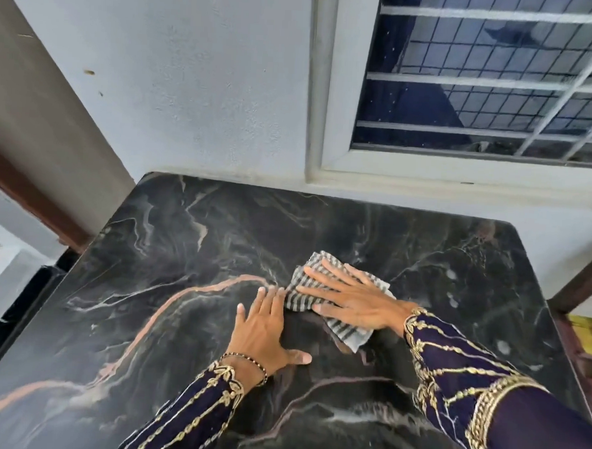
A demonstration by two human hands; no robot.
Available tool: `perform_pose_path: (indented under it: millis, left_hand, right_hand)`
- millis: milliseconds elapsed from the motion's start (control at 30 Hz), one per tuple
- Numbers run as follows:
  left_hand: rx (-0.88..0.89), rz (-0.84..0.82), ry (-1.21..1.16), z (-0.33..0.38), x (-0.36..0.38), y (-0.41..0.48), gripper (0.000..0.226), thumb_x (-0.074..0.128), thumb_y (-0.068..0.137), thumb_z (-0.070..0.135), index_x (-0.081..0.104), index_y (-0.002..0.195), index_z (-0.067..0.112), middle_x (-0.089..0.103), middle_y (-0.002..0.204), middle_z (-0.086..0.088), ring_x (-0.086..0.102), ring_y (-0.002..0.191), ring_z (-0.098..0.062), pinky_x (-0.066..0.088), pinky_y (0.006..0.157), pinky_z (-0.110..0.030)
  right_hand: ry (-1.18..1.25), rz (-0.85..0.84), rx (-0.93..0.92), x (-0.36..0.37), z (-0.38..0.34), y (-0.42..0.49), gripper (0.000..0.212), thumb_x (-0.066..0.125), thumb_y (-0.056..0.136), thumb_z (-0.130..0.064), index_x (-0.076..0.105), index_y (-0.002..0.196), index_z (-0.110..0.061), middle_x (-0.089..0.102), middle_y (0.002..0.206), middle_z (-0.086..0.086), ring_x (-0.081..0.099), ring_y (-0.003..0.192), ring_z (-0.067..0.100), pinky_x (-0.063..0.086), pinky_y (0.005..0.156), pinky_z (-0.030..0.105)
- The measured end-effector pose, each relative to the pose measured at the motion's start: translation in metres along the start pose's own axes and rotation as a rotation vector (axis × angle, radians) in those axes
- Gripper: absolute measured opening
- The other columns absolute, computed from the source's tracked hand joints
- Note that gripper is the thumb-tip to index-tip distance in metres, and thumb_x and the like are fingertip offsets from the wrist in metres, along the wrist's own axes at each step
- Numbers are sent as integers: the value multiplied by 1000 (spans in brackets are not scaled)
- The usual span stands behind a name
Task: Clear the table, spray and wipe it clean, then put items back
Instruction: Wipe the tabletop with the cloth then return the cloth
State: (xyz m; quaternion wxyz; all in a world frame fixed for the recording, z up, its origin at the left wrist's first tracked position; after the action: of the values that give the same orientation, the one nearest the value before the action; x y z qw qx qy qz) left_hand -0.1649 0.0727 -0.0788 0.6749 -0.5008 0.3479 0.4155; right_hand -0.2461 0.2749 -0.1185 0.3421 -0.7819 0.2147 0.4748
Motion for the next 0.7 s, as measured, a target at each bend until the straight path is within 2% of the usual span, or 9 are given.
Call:
perform_pose_path:
  millis: [167, 267, 333, 400, 533, 700]
  left_hand:
    - [-94, -61, 140, 10, -25, 65, 146, 69, 49, 80, -9, 153, 15, -6, 162, -5, -10, 149, -32, 5, 113, -69]
    - [-180, -182, 133, 15, -30, 88, 153, 75, 42, 78, -12, 152, 16, -14, 161, -7, -11, 146, -41, 15, 106, -75]
    - [-212, -233, 123, 18, -26, 94, 155, 80, 43, 71, -15, 151, 13, -20, 159, -9, -14, 145, -45, 20, 103, -76]
    - [-224, -252, 101, 19, -23, 96, 155, 83, 45, 66, -16, 150, 11, -23, 158, -10, -17, 144, -46, 19, 103, -77]
    - [-236, -284, 110, 21, -25, 96, 156, 83, 45, 66, -17, 150, 10, -24, 157, -12, -18, 143, -47, 20, 102, -78]
    - [-229, -293, 112, 22, -26, 96, 155, 82, 44, 68, -16, 150, 11, -22, 157, -11, -18, 143, -46, 21, 104, -76]
  right_hand:
    - [-22, 39, 34, -34, 57, 52, 47, 19, 104, -63, -6, 144, -70, -24, 158, -35, -32, 147, 0, -20, 120, 36]
    - [-28, 52, 101, -52, 83, 79, 47, 20, 104, -61, -9, 140, -70, -24, 156, -34, -28, 147, 0, -15, 123, 41]
    - [-24, 62, 134, -65, 98, 95, 48, 19, 104, -62, -11, 140, -68, -22, 157, -33, -23, 151, 3, -12, 125, 44]
    - [-19, 85, 151, -74, 110, 108, 50, 17, 103, -63, -8, 146, -65, -19, 163, -29, -20, 153, 6, -11, 125, 45]
    - [11, 106, 161, -79, 119, 117, 52, 17, 103, -65, -2, 152, -61, -15, 165, -25, -18, 154, 6, -11, 125, 45]
    - [-12, 116, 155, -75, 136, 84, 52, 15, 102, -64, -6, 150, -61, -17, 165, -25, -21, 152, 5, -13, 124, 41]
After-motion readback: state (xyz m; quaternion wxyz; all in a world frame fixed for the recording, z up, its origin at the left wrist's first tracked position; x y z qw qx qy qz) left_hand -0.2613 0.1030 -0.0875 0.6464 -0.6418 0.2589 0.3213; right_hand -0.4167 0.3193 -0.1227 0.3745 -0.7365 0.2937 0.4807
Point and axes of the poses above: each hand's wrist, its own y-axis towards the middle knuckle, its own x-axis out of the palm, z = x × y, the point moved 2 cm from there along y, towards the middle knuckle
